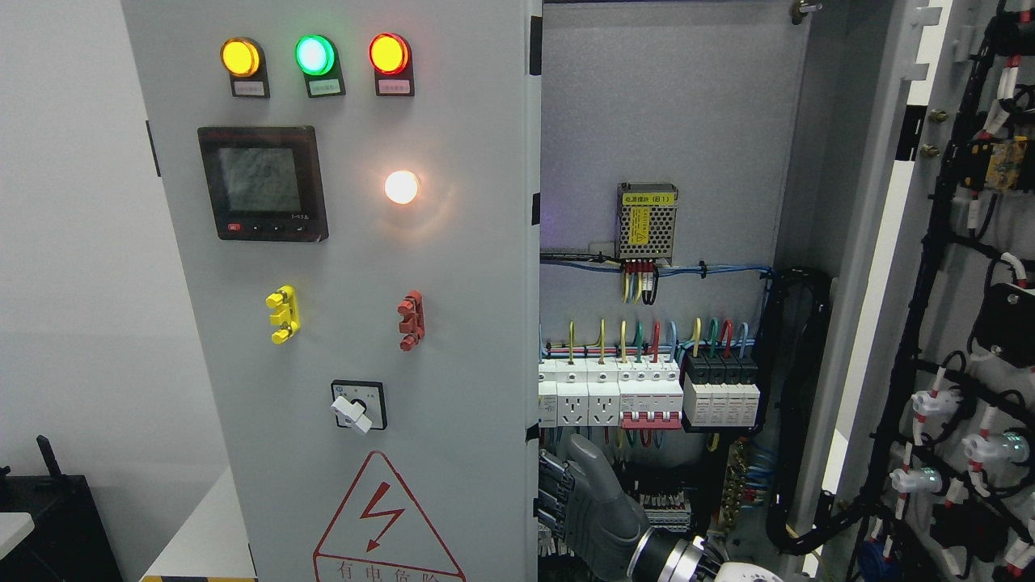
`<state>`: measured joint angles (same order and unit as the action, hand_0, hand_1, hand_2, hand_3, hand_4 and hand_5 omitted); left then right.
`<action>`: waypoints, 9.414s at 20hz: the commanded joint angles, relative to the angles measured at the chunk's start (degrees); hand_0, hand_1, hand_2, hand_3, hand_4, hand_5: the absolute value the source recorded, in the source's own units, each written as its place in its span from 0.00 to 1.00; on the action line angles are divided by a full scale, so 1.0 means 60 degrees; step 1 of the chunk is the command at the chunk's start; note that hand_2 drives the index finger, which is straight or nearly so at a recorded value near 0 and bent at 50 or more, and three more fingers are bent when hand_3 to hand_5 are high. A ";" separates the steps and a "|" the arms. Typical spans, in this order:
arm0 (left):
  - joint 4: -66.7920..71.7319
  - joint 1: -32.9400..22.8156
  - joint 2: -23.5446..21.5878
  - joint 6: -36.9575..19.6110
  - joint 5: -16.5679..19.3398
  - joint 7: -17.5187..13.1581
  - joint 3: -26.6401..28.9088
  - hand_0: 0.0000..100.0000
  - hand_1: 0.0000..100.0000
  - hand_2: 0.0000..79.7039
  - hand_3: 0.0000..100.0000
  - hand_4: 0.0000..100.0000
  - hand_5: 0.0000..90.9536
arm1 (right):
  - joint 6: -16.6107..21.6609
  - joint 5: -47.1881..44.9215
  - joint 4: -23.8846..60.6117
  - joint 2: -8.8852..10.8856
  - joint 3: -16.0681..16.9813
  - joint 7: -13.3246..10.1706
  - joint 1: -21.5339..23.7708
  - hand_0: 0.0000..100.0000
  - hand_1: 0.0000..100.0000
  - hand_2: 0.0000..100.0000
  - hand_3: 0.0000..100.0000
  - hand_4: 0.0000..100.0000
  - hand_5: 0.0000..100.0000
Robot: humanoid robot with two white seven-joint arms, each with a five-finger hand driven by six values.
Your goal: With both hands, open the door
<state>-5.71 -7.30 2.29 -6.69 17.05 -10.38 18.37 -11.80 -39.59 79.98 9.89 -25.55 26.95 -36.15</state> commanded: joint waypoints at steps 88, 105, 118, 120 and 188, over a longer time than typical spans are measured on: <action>-0.0029 0.0000 0.0000 0.0002 0.0000 0.0001 0.0000 0.00 0.00 0.00 0.00 0.03 0.00 | 0.0063 0.0943 0.3193 -0.1443 -0.3021 -0.0140 0.2025 0.00 0.00 0.00 0.00 0.00 0.00; 0.0015 0.0000 0.0000 0.0002 0.0000 0.0001 -0.0015 0.00 0.00 0.00 0.00 0.03 0.00 | 0.0048 0.1441 0.3208 -0.1897 -0.3461 -0.0140 0.1967 0.00 0.00 0.00 0.00 0.00 0.00; 0.0015 0.0000 0.0000 0.0002 0.0000 0.0001 -0.0015 0.00 0.00 0.00 0.00 0.03 0.00 | 0.0034 0.2247 0.3134 -0.2483 -0.3475 -0.0140 0.1879 0.00 0.00 0.00 0.00 0.00 0.00; 0.0015 0.0000 0.0000 0.0002 0.0000 0.0001 -0.0015 0.00 0.00 0.00 0.00 0.03 0.00 | 0.0034 0.2349 0.3134 -0.2527 -0.3519 -0.0155 0.1879 0.00 0.00 0.00 0.00 0.00 0.00; -0.0234 -0.0058 0.0014 -0.0291 -0.0176 -0.0131 -0.0937 0.00 0.00 0.00 0.00 0.03 0.00 | 0.5730 0.3419 0.4233 0.1032 0.1049 -0.2455 0.7311 0.00 0.00 0.00 0.00 0.00 0.00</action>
<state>-6.51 -7.45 2.35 -8.45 15.98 -11.28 13.04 20.15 -19.26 100.62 9.77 -26.27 12.11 1.40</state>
